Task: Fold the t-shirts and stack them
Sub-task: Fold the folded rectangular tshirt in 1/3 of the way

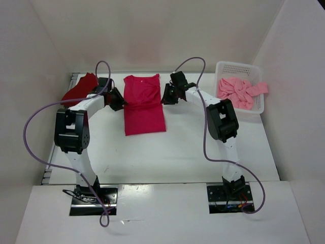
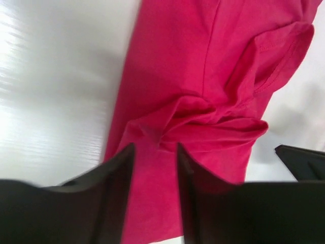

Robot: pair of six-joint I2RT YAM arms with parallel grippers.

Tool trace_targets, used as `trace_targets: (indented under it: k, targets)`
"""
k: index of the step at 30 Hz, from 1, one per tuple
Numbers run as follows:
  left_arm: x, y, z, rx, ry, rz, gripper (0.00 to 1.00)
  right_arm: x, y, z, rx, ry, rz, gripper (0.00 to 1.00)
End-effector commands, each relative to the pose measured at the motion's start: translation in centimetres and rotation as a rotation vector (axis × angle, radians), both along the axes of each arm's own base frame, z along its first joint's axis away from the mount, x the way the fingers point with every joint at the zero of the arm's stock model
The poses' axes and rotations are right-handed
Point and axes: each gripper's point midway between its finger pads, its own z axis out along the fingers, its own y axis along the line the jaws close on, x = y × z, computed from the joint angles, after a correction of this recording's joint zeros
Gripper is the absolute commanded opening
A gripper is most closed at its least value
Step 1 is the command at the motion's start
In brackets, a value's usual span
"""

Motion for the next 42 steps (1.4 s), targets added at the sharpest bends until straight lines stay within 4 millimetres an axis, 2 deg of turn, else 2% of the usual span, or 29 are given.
trace_targets:
  k: [1, 3, 4, 5, 6, 7, 8, 10, 11, 12, 13, 15, 17, 18, 22, 24, 27, 28, 29, 30, 31, 33, 34, 37, 38, 39, 40, 41, 42]
  targets:
    - [3.1, 1.2, 3.7, 0.01, -0.14, 0.007, 0.49, 1.8, -0.7, 2.2, -0.006, -0.056, 0.004, 0.32]
    - [3.9, 1.4, 5.4, -0.007, -0.182, 0.003, 0.56, 2.0, -0.6, 4.2, 0.004, -0.095, 0.01, 0.34]
    - [4.1, 1.9, 7.2, -0.007, -0.22, 0.012, 0.61, 1.6, -0.8, 5.4, 0.011, -0.111, 0.01, 0.36]
    - [4.0, 1.9, 7.9, -0.001, -0.238, 0.006, 0.61, 0.6, -1.2, 4.7, 0.0, -0.086, 0.011, 0.36]
    - [3.2, 1.6, 7.5, -0.024, -0.219, 0.004, 0.61, -0.2, -1.6, 4.5, -0.005, -0.073, 0.011, 0.37]
    - [2.6, -0.2, 8.6, -0.069, -0.257, -0.042, 0.57, -0.7, -1.2, 6.5, 0.042, -0.117, 0.036, 0.28]
    - [1.0, -1.3, 6.9, -0.084, -0.21, -0.072, 0.53, -2.5, -1.6, 4.5, 0.043, -0.064, 0.034, 0.21]
    - [-1.0, -4.1, 5.6, -0.129, -0.164, -0.123, 0.48, -4.0, -0.9, 4.2, 0.064, -0.057, 0.057, 0.09]
    - [-2.0, -6.4, 5.4, -0.148, -0.17, -0.169, 0.43, -5.9, -0.2, 3.0, 0.057, -0.021, 0.087, 0.01]
    - [-3.5, -7.5, 3.6, -0.18, -0.127, -0.177, 0.41, -6.8, 0.4, 2.8, 0.054, -0.014, 0.105, 0.01]
    - [-4.5, -8.8, 3.1, -0.192, -0.117, -0.198, 0.4, -7.9, 1.0, 2.1, 0.055, 0.003, 0.129, 0.0]
    - [-5.8, -9.9, 2.0, -0.209, -0.093, -0.206, 0.39, -9.4, 2.9, 1.9, 0.061, 0.007, 0.179, 0.0]
    - [-7.6, -10.9, 0.4, -0.212, -0.049, -0.227, 0.39, -10.2, 3.1, 0.0, 0.05, 0.044, 0.181, 0.02]
    - [-7.9, -10.9, 0.0, -0.21, -0.039, -0.226, 0.39, -9.9, 3.2, 0.2, 0.06, 0.038, 0.174, 0.02]
    - [-9.4, -9.5, -2.7, -0.118, 0.01, -0.209, 0.39, -10.1, 2.7, -2.6, 0.023, 0.077, 0.158, 0.03]
    - [-11.1, -9.0, -4.9, -0.099, 0.082, -0.213, 0.39, -10.5, 2.7, -3.6, -0.005, 0.093, 0.153, 0.03]
    - [-12.8, -8.7, -6.3, -0.099, 0.129, -0.215, 0.39, -12.2, 0.9, -6.6, -0.055, 0.16, 0.1, 0.02]
    - [-14.1, -8.4, -7.4, -0.093, 0.165, -0.213, 0.39, -13.8, 0.0, -7.4, -0.058, 0.2, 0.078, 0.02]
    - [-14.8, -8.4, -7.8, -0.105, 0.189, -0.209, 0.39, -14.4, -0.5, -8.0, -0.068, 0.213, 0.06, 0.0]
    - [-15.1, -8.5, -7.4, -0.116, 0.176, -0.217, 0.39, -16.1, -1.6, -9.3, -0.085, 0.255, 0.05, 0.0]
    - [-16.1, -8.2, -7.9, -0.113, 0.194, -0.215, 0.39, -17.1, -1.6, -9.1, -0.08, 0.269, 0.042, 0.0]
    - [-17.0, -7.7, -7.2, -0.103, 0.189, -0.208, 0.39, -18.8, -2.8, -10.0, -0.101, 0.299, 0.028, 0.0]
    - [-17.9, -7.5, -6.6, -0.111, 0.182, -0.201, 0.39, -19.4, -2.7, -9.3, -0.091, 0.294, 0.027, 0.0]
    - [-19.3, -8.2, -5.3, -0.127, 0.166, -0.211, 0.39, -21.8, -3.5, -9.2, -0.104, 0.316, 0.02, 0.0]
    - [-19.8, -8.5, -4.4, -0.136, 0.157, -0.214, 0.39, -22.4, -3.3, -8.1, -0.088, 0.304, 0.021, 0.0]
    - [-20.8, -9.0, -4.3, -0.156, 0.172, -0.22, 0.39, -23.6, -4.1, -8.4, -0.099, 0.319, 0.02, 0.0]
    - [-21.6, -9.9, -3.9, -0.164, 0.168, -0.246, 0.39, -24.4, -4.2, -8.1, -0.104, 0.319, 0.019, 0.0]
    - [-22.4, -10.5, -3.0, -0.185, 0.159, -0.262, 0.39, -24.5, -4.3, -6.9, -0.085, 0.292, 0.021, 0.0]
    - [-23.1, -11.1, -2.7, -0.202, 0.16, -0.263, 0.39, -25.4, -4.9, -7.1, -0.094, 0.304, 0.02, 0.0]
